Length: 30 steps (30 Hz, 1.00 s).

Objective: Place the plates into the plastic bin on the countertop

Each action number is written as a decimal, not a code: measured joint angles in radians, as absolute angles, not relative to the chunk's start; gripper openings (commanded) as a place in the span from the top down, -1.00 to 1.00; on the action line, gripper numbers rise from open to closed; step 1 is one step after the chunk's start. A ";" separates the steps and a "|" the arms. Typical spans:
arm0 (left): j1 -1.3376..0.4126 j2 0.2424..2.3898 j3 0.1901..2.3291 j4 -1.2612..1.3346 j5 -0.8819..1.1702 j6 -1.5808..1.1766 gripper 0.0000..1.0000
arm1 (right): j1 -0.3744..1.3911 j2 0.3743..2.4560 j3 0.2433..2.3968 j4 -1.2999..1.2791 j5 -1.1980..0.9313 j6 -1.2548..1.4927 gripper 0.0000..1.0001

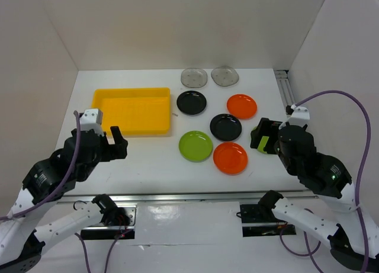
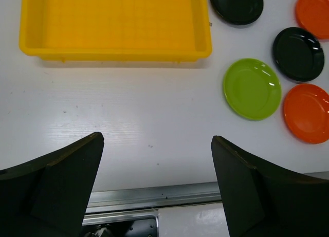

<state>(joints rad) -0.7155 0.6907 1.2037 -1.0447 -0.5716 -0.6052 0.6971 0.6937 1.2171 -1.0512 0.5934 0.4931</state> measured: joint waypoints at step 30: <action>-0.715 1.293 0.693 -0.063 -0.076 -0.768 -0.96 | 0.691 0.592 1.187 -0.979 0.455 0.490 -1.00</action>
<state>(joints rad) -0.7151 1.2926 0.6933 -0.0631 -0.0761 -0.7681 0.6907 0.5922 1.1873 -0.9794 0.4545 0.4896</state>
